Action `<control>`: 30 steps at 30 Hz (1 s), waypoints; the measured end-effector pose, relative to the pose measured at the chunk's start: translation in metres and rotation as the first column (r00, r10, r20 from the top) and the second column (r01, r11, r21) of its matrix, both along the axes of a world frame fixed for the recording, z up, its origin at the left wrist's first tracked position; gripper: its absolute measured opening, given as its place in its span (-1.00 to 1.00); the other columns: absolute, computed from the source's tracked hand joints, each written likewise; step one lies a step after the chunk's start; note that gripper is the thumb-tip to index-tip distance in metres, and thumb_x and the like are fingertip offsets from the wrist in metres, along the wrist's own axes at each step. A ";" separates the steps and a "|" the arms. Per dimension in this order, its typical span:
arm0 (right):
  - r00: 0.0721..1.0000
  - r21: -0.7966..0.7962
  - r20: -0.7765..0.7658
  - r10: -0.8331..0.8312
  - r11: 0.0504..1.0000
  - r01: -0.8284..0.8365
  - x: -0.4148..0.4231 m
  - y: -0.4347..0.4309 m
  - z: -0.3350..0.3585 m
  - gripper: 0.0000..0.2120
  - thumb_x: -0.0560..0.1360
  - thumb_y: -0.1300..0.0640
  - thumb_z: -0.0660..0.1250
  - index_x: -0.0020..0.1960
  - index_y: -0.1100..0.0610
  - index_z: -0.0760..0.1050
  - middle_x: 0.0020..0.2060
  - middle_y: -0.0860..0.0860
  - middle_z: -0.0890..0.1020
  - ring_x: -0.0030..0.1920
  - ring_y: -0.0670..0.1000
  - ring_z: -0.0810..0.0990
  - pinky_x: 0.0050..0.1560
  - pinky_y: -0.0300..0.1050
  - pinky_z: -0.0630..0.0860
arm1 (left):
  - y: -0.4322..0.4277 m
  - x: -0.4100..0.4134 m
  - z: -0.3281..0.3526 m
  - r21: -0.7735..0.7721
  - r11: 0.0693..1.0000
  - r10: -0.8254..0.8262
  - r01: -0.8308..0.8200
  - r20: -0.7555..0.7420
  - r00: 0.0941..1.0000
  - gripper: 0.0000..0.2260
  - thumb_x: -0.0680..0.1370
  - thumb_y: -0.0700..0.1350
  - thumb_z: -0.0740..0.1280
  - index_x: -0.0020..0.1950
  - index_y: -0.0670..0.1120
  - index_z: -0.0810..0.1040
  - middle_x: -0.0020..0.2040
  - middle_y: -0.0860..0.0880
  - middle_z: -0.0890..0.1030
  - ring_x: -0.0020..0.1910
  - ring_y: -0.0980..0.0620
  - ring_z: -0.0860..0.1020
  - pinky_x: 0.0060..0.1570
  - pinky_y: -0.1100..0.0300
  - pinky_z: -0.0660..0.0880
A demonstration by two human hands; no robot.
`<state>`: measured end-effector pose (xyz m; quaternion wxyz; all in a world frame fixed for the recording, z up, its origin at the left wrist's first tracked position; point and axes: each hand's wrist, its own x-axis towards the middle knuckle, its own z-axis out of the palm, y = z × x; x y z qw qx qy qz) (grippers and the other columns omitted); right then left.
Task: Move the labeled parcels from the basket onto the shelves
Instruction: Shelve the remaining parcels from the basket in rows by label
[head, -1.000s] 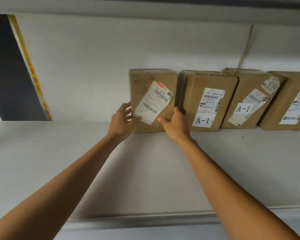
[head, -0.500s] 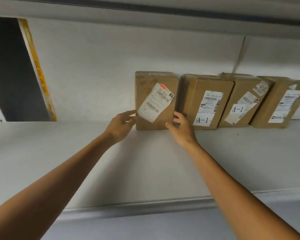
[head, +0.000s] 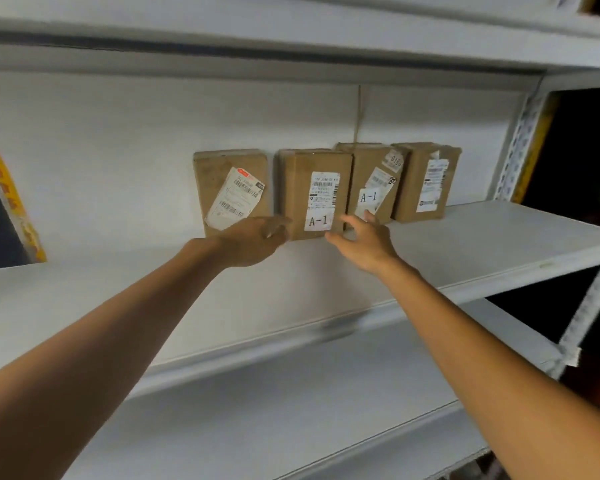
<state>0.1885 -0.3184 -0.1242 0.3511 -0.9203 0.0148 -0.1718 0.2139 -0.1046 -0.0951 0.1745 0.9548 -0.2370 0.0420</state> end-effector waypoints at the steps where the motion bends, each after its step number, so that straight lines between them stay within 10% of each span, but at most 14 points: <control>1: 1.000 -0.004 -0.016 -0.026 1.000 0.026 -0.010 -0.017 0.003 -0.49 0.54 -0.16 0.27 0.44 -0.05 0.34 0.52 0.06 0.16 0.50 0.18 0.10 0.40 0.03 0.21 | -0.015 -0.004 0.001 0.031 0.999 -0.032 0.032 0.003 0.999 -0.61 0.66 0.07 0.07 0.48 0.05 0.27 0.47 -0.08 0.35 0.42 -0.14 0.32 0.31 0.08 0.26; 18: 0.910 0.074 -0.204 -0.360 0.921 0.381 -0.279 -0.326 -0.050 -0.39 0.54 -0.19 0.26 0.51 -0.02 0.22 0.49 0.05 0.27 0.46 0.12 0.28 0.32 -0.11 0.29 | -0.378 -0.161 -0.048 0.047 0.849 -0.516 0.526 -0.137 0.846 -0.48 0.62 0.06 0.19 0.55 0.09 0.10 0.54 -0.04 0.20 0.48 -0.05 0.24 0.46 0.08 0.17; 30: 0.640 0.121 -0.406 -0.653 0.655 0.746 -0.472 -0.434 -0.164 -0.39 0.55 -0.13 0.28 0.51 0.06 0.24 0.45 0.06 0.35 0.43 0.11 0.35 0.34 -0.01 0.33 | -0.581 -0.321 -0.156 0.043 0.519 -0.811 0.854 -0.291 0.507 -0.47 0.61 0.03 0.23 0.54 0.05 0.14 0.52 -0.05 0.24 0.47 -0.07 0.26 0.41 -0.02 0.26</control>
